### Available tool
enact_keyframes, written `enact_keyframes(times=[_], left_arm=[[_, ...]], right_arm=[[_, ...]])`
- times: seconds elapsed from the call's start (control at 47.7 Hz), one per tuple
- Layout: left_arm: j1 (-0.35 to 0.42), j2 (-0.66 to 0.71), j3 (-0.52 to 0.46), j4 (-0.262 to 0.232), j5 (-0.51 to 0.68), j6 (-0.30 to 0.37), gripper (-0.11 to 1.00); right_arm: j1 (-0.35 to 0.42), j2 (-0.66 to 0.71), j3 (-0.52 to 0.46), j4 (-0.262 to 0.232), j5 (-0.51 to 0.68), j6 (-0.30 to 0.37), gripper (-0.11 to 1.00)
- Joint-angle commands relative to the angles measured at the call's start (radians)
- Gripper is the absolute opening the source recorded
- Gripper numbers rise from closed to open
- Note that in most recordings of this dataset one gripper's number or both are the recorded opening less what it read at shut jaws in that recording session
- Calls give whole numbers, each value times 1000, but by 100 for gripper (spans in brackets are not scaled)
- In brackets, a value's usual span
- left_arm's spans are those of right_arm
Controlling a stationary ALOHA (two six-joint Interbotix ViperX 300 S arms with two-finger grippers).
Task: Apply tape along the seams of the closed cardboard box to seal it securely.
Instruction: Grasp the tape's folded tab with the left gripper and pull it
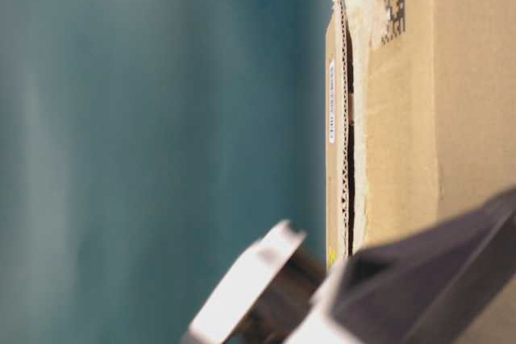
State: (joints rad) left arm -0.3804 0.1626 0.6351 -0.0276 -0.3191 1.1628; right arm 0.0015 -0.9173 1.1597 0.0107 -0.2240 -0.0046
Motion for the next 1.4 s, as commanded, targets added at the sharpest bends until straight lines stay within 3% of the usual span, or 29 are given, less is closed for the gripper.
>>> enact_keyframes(times=[0.0,0.608,0.691,0.922,1.173,1.383], left_arm=[[6,15,-44,-3,-2,11,47],[25,126,-137,-3,2,18,45],[20,124,-133,-3,2,17,40],[6,117,-127,-3,3,-11,0],[8,91,-121,-3,11,-26,0],[31,14,-126,-3,98,-15,0]], right_arm=[[0,2,-15,-6,-11,-3,1],[0,5,-14,-8,5,-8,2],[0,5,-14,-8,15,-8,1],[0,3,-14,-8,18,-8,1],[0,2,-15,-8,18,-8,2],[0,2,-17,-8,20,-8,2]])
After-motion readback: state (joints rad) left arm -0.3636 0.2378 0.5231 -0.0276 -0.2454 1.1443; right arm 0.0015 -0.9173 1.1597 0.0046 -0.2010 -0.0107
